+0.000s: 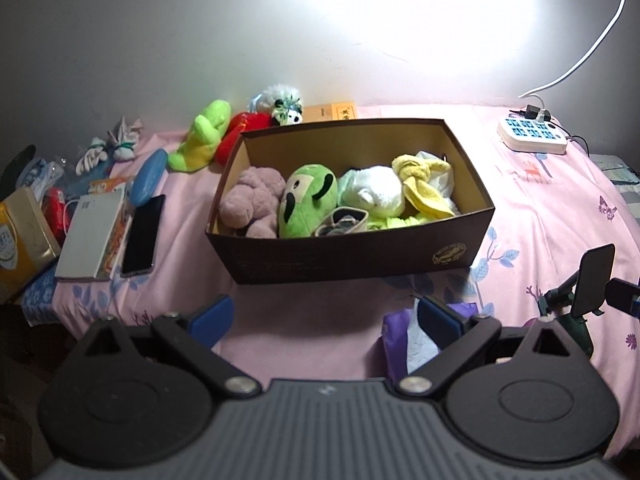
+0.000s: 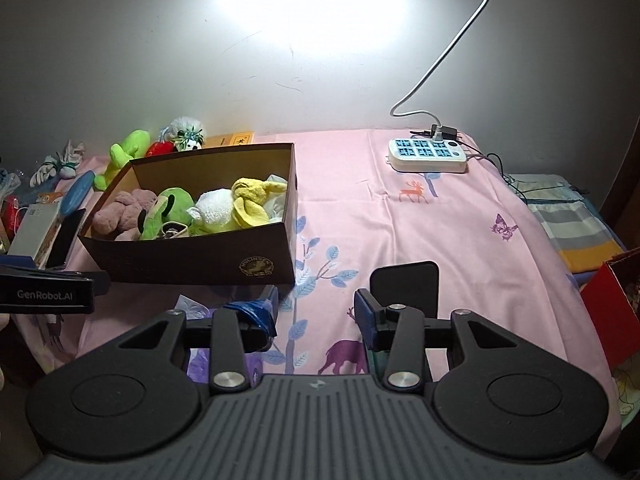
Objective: Organize soft objects
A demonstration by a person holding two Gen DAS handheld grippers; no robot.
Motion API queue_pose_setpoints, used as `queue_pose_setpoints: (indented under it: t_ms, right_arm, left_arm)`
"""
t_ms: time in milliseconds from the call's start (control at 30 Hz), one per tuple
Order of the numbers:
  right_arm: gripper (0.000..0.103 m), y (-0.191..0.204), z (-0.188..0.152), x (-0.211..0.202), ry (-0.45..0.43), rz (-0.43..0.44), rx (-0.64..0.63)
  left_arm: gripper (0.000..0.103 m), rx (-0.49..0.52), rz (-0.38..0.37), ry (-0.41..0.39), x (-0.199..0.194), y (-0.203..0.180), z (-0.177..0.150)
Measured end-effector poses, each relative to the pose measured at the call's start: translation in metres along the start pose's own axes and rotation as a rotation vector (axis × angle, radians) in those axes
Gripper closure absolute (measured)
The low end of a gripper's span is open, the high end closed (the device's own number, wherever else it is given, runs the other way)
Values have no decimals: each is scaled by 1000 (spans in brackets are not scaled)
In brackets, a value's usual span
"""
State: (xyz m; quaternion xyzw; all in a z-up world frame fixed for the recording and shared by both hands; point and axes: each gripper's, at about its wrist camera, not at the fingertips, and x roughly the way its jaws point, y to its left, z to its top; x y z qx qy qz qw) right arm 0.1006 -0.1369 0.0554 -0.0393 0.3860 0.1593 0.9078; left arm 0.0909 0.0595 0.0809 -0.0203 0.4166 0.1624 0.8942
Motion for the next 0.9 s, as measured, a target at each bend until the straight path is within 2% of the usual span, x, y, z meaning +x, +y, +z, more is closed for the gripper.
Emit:
queue_pose_setpoints:
  t_ms: [233,600,700,900]
  right_arm:
    - [77,12,3,10,12,13,-8]
    - [77,15,3,21,28,21,-7]
    - [77,14,1,23,36,33,3]
    - [77,13,-3,27,45,48,8]
  left_arm:
    - [5,-17,19,13,10,12,1]
    - [5,-21,31,25,23,9,-1]
    - [5,-30,8,-3,21,9,-1]
    - [6,-54,17,-35,16,10,0]
